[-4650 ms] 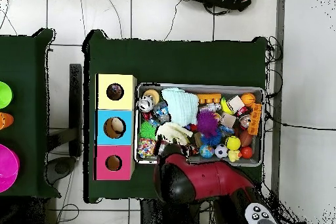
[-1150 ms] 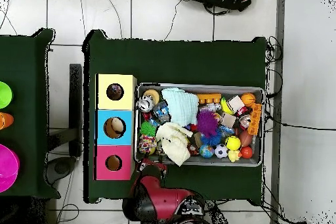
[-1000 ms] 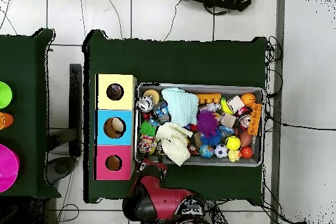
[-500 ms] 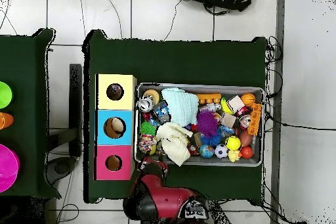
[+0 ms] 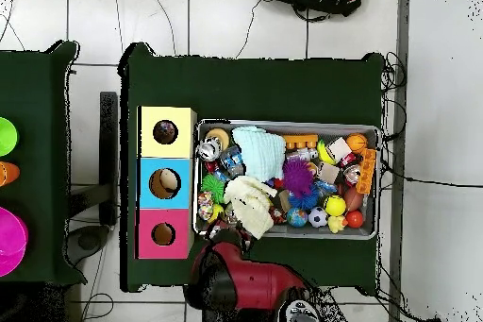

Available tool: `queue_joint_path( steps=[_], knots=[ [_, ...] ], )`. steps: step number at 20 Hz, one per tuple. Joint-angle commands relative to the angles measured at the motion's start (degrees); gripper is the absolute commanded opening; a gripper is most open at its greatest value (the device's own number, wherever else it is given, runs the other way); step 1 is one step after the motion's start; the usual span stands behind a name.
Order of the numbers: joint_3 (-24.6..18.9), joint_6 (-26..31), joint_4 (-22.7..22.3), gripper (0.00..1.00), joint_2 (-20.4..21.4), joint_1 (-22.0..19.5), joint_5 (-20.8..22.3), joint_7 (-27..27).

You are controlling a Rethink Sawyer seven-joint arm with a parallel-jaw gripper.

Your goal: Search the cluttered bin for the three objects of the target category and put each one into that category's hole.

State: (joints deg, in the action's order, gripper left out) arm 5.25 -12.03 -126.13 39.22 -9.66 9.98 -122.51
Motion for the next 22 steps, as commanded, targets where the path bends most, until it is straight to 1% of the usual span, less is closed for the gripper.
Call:
queue_joint_path(
  steps=[1,4,12,15,19,22],
  knots=[
    [-5.3,-1.1,6.9,1.00,-1.6,-0.6,-3.2,-8.8],
    [-5.2,-1.7,7.1,1.00,-2.1,-0.3,-3.5,-9.1],
    [-5.3,-0.5,6.9,1.00,-1.5,0.6,-4.7,-9.6],
    [-5.8,0.4,6.2,1.00,-0.5,0.6,-5.3,-10.0],
    [-6.3,4.6,4.7,1.00,2.8,1.4,-7.6,-10.5],
    [-5.7,6.7,4.7,1.00,4.1,3.3,-10.4,-10.9]
  ],
)
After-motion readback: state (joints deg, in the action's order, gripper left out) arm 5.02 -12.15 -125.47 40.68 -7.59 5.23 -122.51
